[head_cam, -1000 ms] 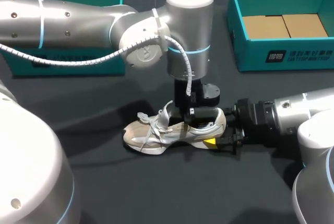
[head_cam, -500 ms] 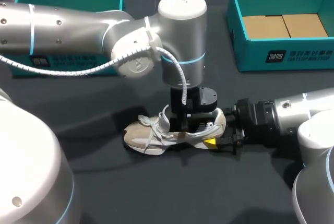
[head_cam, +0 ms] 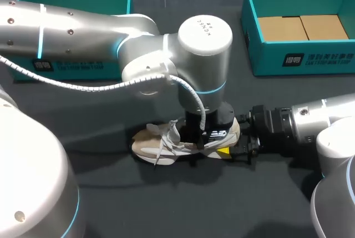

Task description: Take the shoe out of the shoebox, open the shoe tongue, remove and reinsert the insole, then place the shoe into the shoebox

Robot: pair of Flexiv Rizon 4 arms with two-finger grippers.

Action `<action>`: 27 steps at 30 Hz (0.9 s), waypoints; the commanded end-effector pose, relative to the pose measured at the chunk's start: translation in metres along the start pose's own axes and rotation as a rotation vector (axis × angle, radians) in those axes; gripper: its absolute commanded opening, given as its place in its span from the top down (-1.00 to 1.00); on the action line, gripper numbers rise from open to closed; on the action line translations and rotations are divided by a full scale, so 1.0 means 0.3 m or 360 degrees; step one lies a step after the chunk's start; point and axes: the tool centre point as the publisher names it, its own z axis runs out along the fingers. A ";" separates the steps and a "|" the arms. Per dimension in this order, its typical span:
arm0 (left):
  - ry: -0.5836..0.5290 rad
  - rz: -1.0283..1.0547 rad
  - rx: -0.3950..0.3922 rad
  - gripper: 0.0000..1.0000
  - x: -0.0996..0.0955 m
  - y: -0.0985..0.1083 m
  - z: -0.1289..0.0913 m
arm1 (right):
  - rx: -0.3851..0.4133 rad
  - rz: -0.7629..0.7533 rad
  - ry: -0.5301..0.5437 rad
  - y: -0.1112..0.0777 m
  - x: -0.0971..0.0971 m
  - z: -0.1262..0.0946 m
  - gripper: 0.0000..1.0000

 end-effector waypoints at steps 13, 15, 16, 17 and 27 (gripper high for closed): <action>-0.0007 -0.0143 0.0054 1.00 -0.066 0.030 0.014 | 0.0006 0.0004 -0.0003 0.004 -0.003 0.004 1.00; 0.0023 -0.0145 0.0087 1.00 -0.064 0.042 0.002 | 0.0006 0.0004 -0.0003 0.004 -0.003 0.004 1.00; 0.0037 -0.0146 0.0103 1.00 -0.063 0.047 -0.005 | 0.0006 0.0004 -0.0003 0.004 -0.003 0.004 1.00; 0.0042 -0.0153 0.0120 1.00 -0.062 0.052 -0.012 | 0.0006 0.0004 -0.0003 0.004 -0.003 0.004 1.00; 0.0213 -0.0149 0.0304 1.00 -0.052 0.074 -0.077 | 0.0006 0.0004 -0.0003 0.004 -0.003 0.004 1.00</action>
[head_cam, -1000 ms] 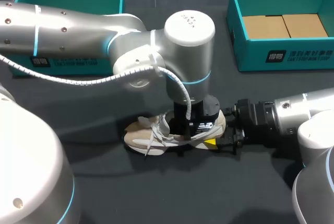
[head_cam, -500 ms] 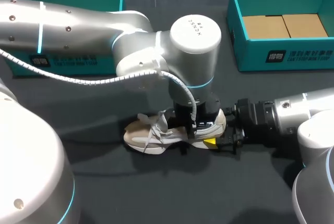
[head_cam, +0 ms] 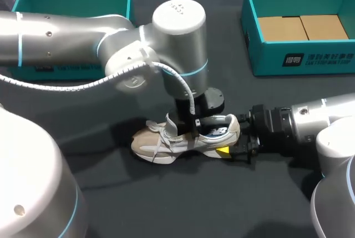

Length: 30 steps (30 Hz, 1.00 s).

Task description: Take the shoe out of the shoebox, open the shoe tongue, remove and reinsert the insole, then place the shoe into the shoebox

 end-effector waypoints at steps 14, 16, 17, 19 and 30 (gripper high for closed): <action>0.0159 0.0048 0.0243 1.00 -0.011 0.078 -0.087 | 0.0008 0.0002 -0.0003 0.000 0.000 0.003 1.00; 0.0166 0.0051 0.0255 1.00 -0.012 0.078 -0.093 | 0.0008 0.0002 -0.0003 0.000 0.000 0.003 1.00; 0.0179 0.0060 0.0269 1.00 -0.012 0.078 -0.098 | 0.0008 0.0002 -0.0003 0.000 0.000 0.003 1.00; 0.0183 0.0065 0.0291 1.00 -0.008 0.078 -0.108 | 0.0008 0.0002 -0.0003 0.000 0.000 0.003 1.00; 0.0157 0.0123 0.0378 1.00 0.024 0.006 -0.168 | 0.0008 0.0002 -0.0003 0.000 0.000 0.003 1.00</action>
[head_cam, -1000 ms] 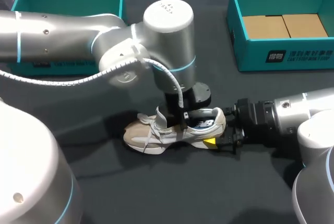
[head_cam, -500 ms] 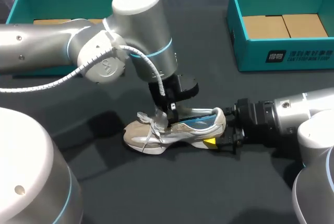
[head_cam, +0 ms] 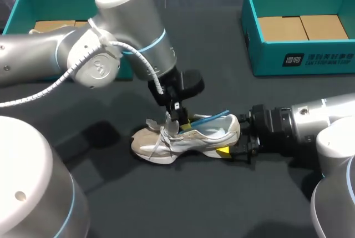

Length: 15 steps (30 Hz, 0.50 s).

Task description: Take the shoe out of the shoebox, open the shoe tongue, remove and reinsert the insole, then place the shoe into the shoebox

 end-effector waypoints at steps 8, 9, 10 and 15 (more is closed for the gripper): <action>-0.0072 0.0018 0.0023 1.00 0.032 -0.103 -0.008 | 0.0007 0.0001 -0.0003 0.000 0.000 0.004 1.00; -0.0085 0.0012 0.0025 1.00 0.030 -0.111 -0.008 | 0.0007 0.0001 -0.0003 0.000 0.000 0.004 1.00; -0.0108 0.0001 0.0026 1.00 0.028 -0.119 -0.007 | 0.0007 0.0001 -0.0003 0.000 0.000 0.004 1.00; -0.0176 -0.0003 0.0029 0.73 0.023 -0.146 -0.009 | 0.0007 0.0001 -0.0003 0.000 0.000 0.004 1.00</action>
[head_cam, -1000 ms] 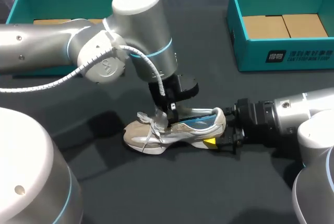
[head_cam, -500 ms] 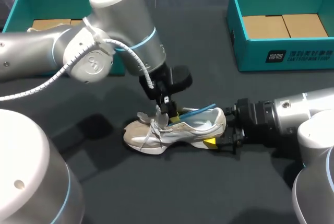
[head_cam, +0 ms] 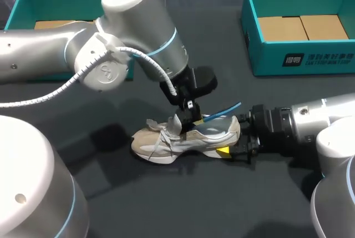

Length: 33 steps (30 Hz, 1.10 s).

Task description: Take the shoe out of the shoebox, open the shoe tongue, remove and reinsert the insole, then place the shoe into the shoebox

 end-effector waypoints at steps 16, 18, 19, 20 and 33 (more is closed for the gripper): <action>-0.0096 0.0184 0.0084 0.07 0.059 -0.054 0.000 | 0.0007 0.0001 -0.0002 0.001 0.000 0.004 1.00; -0.0106 0.0203 0.0091 0.07 0.065 -0.056 0.005 | 0.0007 0.0001 -0.0002 0.001 0.000 0.004 1.00; -0.0108 0.0207 0.0093 0.07 0.066 -0.058 0.008 | 0.0007 0.0001 -0.0002 0.001 0.000 0.004 1.00; -0.0116 0.0211 0.0096 0.07 0.065 -0.062 0.012 | 0.0007 0.0001 -0.0002 0.001 0.000 0.004 1.00; -0.0177 0.0211 0.0078 0.83 0.022 -0.108 0.069 | 0.0007 0.0001 -0.0002 0.001 0.000 0.004 1.00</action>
